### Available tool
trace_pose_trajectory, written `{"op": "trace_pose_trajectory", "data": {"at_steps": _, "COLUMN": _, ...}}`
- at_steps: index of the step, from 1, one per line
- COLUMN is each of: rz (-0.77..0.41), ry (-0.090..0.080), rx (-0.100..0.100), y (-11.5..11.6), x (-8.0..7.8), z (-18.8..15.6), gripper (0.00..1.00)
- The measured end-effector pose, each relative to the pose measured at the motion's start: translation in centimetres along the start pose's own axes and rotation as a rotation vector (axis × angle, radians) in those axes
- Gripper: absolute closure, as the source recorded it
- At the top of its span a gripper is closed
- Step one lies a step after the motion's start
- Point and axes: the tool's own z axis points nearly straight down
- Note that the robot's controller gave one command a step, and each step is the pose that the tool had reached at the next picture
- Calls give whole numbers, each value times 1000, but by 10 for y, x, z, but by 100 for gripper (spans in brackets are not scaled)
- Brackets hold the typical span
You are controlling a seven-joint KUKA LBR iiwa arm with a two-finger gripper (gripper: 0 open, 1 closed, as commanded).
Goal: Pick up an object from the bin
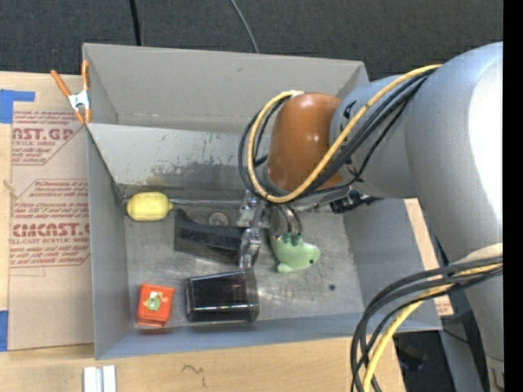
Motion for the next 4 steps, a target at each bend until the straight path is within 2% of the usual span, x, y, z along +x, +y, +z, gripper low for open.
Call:
{"op": "trace_pose_trajectory", "data": {"at_steps": 1, "rz": 0, "ry": 0, "rx": 0, "y": 0, "x": 0, "z": 0, "gripper": 100}}
{"op": "trace_pose_trajectory", "data": {"at_steps": 2, "rz": 1, "ry": -11, "rx": -1, "y": 0, "x": 5, "z": -1, "gripper": 100}}
{"op": "trace_pose_trajectory", "data": {"at_steps": 3, "rz": -5, "ry": 11, "rx": 2, "y": -4, "x": 9, "z": -28, "gripper": 100}}
{"op": "trace_pose_trajectory", "data": {"at_steps": 4, "rz": 4, "ry": 11, "rx": 2, "y": -6, "x": -10, "z": -70, "gripper": 100}}
